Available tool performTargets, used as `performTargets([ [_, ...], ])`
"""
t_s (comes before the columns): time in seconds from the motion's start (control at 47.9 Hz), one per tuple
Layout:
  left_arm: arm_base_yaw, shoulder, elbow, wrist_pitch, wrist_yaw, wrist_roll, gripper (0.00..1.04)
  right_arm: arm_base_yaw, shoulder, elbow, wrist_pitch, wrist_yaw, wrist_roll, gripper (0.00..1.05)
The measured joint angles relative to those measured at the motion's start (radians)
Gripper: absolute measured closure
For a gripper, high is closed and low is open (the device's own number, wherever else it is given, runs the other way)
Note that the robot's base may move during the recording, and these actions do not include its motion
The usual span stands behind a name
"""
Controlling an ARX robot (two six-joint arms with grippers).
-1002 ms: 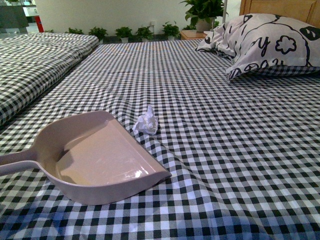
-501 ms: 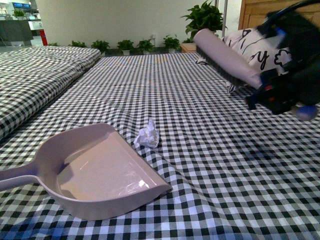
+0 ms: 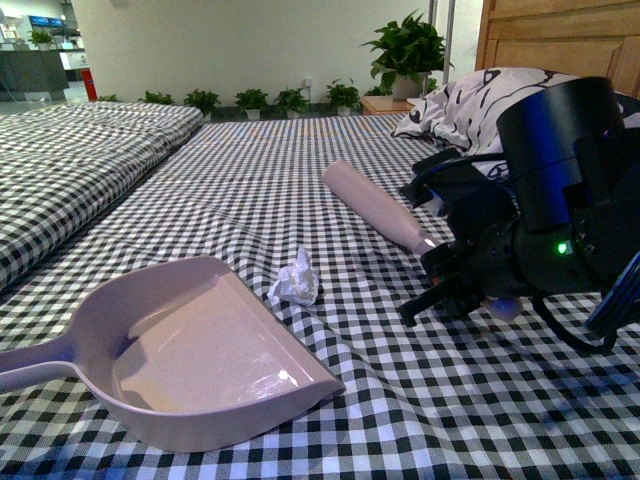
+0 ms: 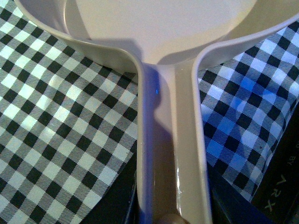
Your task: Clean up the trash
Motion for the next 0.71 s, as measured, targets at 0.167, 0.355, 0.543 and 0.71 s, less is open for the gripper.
performTargets([
  [0.167,0.000,0.000,0.000,0.000,0.000,0.000,0.78,0.039,0.029,-0.066,0.018,-0.006,0.001,0.85],
  [0.355,0.000,0.000,0.000,0.000,0.000,0.000,0.78,0.067,-0.051,-0.153,-0.063,-0.156,0.007,0.85],
  [0.543,0.000,0.000,0.000,0.000,0.000,0.000,0.78,0.076,-0.204,-0.232,-0.220,-0.438,0.056,0.85],
  [0.71,0.000,0.000,0.000,0.000,0.000,0.000,0.78,0.031,-0.428,-0.233,-0.403,-0.744,0.097,0.85],
])
